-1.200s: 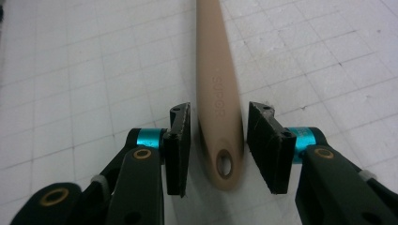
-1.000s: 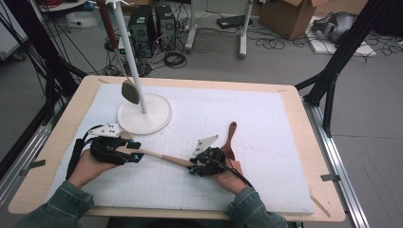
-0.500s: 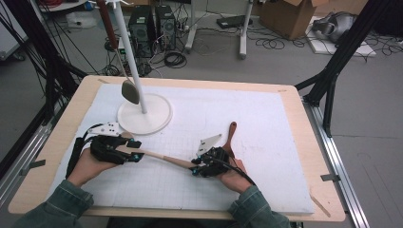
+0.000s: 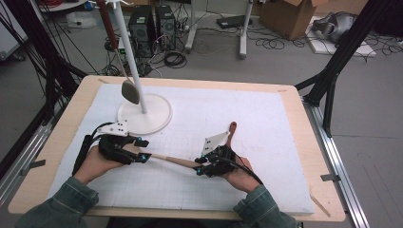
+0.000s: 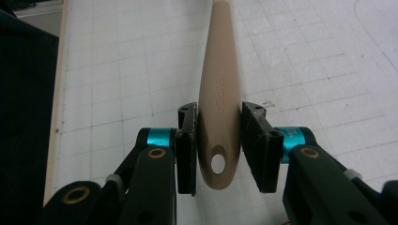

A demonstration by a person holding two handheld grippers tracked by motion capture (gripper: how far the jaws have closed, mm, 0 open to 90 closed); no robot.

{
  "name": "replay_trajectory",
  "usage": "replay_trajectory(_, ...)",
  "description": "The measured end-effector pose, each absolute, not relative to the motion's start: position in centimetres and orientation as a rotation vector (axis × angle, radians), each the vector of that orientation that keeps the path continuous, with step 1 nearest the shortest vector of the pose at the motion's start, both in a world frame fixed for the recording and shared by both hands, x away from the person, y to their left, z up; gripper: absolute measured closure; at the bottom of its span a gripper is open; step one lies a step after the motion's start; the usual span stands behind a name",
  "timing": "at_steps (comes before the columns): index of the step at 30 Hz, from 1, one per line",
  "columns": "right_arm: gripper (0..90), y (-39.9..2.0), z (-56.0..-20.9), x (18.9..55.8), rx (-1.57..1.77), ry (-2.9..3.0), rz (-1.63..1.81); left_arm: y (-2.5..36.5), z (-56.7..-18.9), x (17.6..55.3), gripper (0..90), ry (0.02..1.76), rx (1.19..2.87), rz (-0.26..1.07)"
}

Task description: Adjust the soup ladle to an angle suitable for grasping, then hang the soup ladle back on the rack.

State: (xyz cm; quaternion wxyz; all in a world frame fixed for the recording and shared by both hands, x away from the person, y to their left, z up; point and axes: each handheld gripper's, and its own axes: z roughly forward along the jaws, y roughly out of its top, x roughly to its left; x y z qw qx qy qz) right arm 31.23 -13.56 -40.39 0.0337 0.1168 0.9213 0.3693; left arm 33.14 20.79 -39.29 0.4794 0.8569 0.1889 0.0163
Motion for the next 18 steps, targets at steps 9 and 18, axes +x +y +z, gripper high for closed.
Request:
replay_trajectory(9,67.8,-13.7,-39.5,31.4,0.366,2.83,1.166,19.8,-40.0,33.6,44.6,0.443,2.123,0.008)
replay_trajectory(18,67.8,-13.3,-38.3,31.2,0.33,2.813,1.165,18.9,-40.6,33.9,43.2,0.446,2.142,0.011)
